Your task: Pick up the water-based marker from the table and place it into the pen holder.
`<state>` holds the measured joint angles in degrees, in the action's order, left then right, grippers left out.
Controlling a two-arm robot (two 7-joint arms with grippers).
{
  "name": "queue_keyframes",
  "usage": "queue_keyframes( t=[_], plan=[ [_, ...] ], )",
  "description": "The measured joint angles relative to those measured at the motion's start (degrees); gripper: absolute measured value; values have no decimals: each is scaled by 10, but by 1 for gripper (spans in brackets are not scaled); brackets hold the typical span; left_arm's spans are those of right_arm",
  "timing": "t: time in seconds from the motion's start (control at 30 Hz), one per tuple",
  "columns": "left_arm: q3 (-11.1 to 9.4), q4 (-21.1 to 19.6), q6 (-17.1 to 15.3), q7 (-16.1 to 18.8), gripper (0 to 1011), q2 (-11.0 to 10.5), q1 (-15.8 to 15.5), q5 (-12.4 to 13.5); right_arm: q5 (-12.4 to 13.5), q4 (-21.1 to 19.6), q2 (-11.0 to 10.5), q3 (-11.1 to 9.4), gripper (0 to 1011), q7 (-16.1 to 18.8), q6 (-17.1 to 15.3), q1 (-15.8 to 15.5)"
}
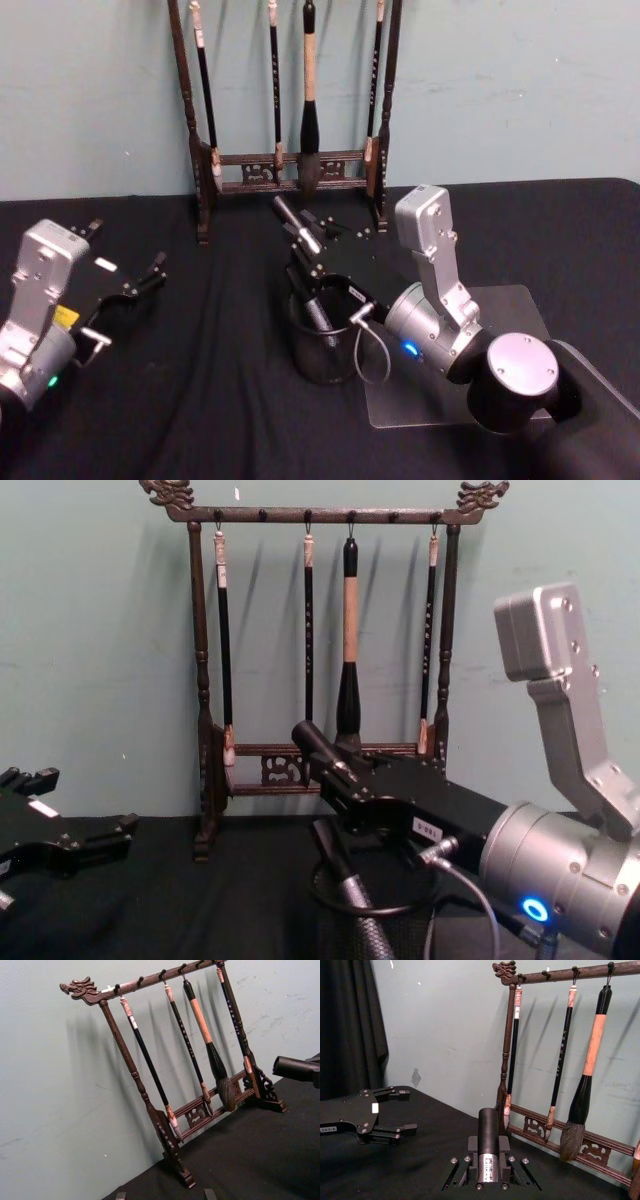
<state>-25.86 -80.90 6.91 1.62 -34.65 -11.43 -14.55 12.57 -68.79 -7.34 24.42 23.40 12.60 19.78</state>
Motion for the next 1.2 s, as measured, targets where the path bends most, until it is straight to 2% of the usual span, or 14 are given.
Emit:
queue_keyframes(
  t=[0.33,0.47,0.5,0.57,0.6,0.67,0.7,0.97,1.1,1.2],
  plan=[
    [0,0,0,0,1009,0,0,0,0,0,0,0,243,0,0,0],
    [0,0,0,0,1009,0,0,0,0,-1,0,0,307,0,-1,-1],
    [0,0,0,0,1009,0,0,0,0,-1,0,0,361,0,-1,-1],
    [0,0,0,0,1009,0,0,0,0,-1,-1,0,408,0,-1,-1],
    [0,0,0,0,1009,0,0,0,0,-1,-1,-1,471,0,-1,-1],
    [0,0,0,0,1009,0,0,0,0,-1,-1,-1,507,0,-1,-1],
    [0,0,0,0,1009,0,0,0,0,-1,-1,-1,575,0,-1,-1],
    [0,0,0,0,1009,0,0,0,0,-1,-1,-1,790,0,-1,-1],
    [0,0,0,0,1009,0,0,0,0,-1,-1,-1,930,0,-1,-1],
    [0,0,0,0,1009,0,0,0,1,-1,-1,-1,978,0,-1,-1]
  ],
)
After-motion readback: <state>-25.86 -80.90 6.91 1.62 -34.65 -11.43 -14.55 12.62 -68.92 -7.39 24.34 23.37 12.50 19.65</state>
